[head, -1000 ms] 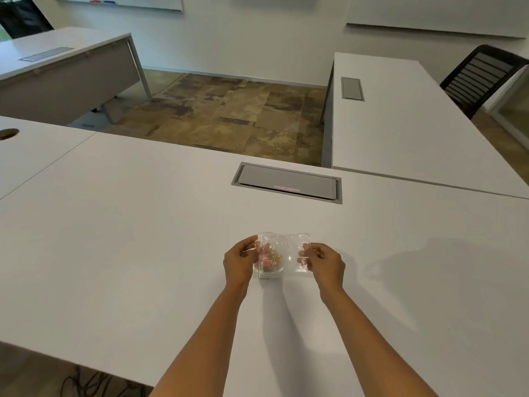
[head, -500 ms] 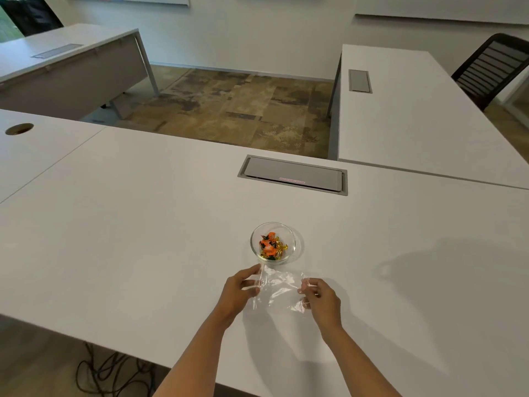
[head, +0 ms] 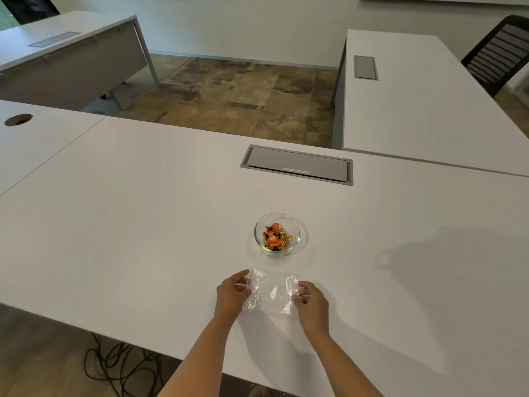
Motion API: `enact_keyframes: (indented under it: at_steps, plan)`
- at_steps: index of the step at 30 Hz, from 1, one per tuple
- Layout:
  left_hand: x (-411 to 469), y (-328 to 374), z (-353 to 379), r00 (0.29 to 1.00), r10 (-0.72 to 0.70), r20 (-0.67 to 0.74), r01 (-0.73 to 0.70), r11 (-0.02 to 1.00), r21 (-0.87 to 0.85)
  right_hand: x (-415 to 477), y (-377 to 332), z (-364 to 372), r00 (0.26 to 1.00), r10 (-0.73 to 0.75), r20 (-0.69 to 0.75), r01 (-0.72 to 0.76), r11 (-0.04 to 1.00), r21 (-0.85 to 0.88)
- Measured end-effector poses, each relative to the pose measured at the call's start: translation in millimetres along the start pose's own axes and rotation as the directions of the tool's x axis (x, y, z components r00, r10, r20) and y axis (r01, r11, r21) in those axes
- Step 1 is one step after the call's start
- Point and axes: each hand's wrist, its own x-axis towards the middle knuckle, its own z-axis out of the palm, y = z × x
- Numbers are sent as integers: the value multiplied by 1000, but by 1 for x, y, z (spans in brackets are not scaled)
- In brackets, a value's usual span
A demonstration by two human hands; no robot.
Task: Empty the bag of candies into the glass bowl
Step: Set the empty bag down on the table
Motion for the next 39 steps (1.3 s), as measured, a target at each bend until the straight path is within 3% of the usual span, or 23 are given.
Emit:
enact_keyframes:
  at_steps: [8, 16, 28, 33, 36, 39]
  plan:
    - [2, -4, 7, 994, 99, -43, -88, 973, 214, -4, 0, 5, 996, -84, -28, 80, 987, -141]
    - [-5, -6, 9, 981, 191, -41, -173, 947, 272, -4, 2, 5, 991, -127, -27, 119, 971, -206]
    - [3, -14, 7, 985, 171, -18, -156, 930, 332, -4, 2, 3, 991, -129, -15, 125, 979, -160]
    - [8, -10, 5, 979, 198, -48, -169, 922, 348, -1, -9, -1, 980, -178, -85, 173, 983, -62]
    - [14, 4, 3, 967, 234, -98, -192, 928, 318, 12, -25, -6, 969, -218, -119, 221, 975, 18]
    - [25, 28, 3, 959, 236, -154, -202, 957, 211, 33, -42, -10, 977, -209, -41, 211, 976, 55]
